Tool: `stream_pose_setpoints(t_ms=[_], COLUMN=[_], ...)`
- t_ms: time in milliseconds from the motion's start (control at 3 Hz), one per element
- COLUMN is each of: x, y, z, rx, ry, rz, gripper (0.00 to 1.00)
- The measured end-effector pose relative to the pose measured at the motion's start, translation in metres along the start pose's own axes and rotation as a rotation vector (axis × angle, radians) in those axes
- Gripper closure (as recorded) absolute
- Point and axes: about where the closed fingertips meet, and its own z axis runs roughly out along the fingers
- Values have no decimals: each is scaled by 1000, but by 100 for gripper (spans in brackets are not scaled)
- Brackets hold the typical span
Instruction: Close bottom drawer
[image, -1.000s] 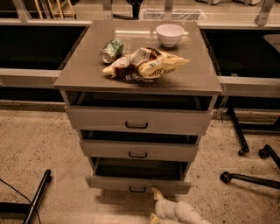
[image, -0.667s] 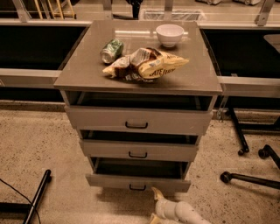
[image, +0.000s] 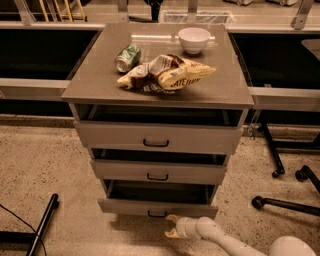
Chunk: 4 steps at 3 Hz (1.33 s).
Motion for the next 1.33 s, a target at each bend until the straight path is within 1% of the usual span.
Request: stream_pose_setpoints(t_ms=[333, 667, 1333], x=[8, 21, 21], y=[-32, -57, -57], z=[-1, -11, -10], rx=[20, 79, 83], ry=[-5, 11, 11], rz=[-2, 2, 2], gripper=[72, 75, 29])
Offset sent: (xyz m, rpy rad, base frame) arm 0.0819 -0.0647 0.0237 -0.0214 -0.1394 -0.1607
